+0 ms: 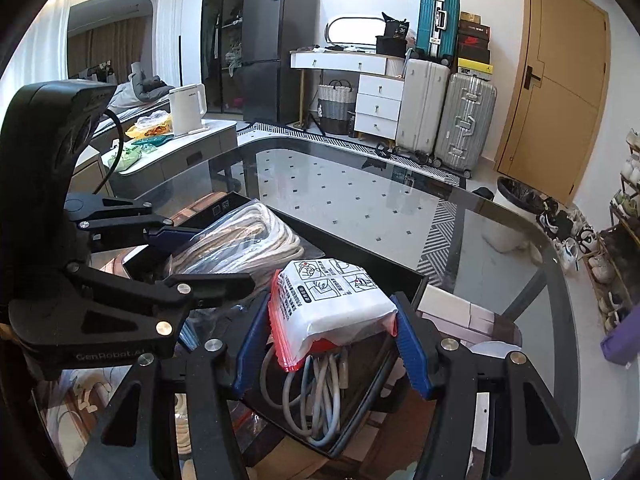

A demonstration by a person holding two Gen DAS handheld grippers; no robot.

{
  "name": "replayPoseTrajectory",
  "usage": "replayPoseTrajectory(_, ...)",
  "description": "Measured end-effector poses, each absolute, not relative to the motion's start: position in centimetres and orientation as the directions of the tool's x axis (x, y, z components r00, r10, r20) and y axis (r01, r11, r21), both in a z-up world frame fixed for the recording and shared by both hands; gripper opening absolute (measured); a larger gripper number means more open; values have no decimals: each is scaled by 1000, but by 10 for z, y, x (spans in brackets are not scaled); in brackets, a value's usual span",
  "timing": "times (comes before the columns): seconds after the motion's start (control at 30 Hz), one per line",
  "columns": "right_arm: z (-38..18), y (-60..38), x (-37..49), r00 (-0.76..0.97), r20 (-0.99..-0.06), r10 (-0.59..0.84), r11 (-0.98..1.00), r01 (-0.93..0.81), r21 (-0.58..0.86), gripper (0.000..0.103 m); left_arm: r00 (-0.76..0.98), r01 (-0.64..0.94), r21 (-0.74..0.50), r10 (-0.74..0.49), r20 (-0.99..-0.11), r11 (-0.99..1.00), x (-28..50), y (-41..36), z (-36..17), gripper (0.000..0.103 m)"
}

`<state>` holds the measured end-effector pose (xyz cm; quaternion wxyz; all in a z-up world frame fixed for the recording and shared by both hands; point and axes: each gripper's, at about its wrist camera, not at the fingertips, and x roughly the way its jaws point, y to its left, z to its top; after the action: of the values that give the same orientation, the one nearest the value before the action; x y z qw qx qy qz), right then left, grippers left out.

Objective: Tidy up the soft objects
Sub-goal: 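Open the left tool over the box while the right tool releases the packet inside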

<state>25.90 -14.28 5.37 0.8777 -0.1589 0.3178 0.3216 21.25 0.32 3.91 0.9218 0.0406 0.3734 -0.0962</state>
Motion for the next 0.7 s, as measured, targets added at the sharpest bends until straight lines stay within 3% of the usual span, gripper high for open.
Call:
replayPoseTrajectory(0.17, 52, -143, 259, 583, -659, 474, 736, -674, -66, 64, 705, 207, 11, -141, -695, 978, 209, 2, 39, 39)
replayPoseTrajectory(0.3, 59, -149, 250, 614, -629, 477, 746, -661, -80, 95, 702, 200, -11, -151, -696, 980, 209, 5, 42, 42)
replayPoseTrajectory(0.4, 66, -158, 242, 641, -605, 472, 761, -643, -88, 101, 719, 183, -22, -149, -679, 983, 203, 10, 50, 62)
replayPoseTrajectory(0.5, 72, -171, 236, 646, -602, 470, 776, -628, -69, 102, 741, 184, -29, -158, -653, 982, 193, 13, 59, 70)
replayPoseTrajectory(0.57, 76, -180, 230, 655, -597, 464, 787, -614, -62, 102, 759, 177, -27, -154, -633, 984, 185, 14, 65, 95)
replayPoseTrajectory(0.7, 79, -197, 215, 661, -595, 457, 806, -591, -37, 102, 791, 159, -12, -134, -597, 987, 168, 15, 74, 100)
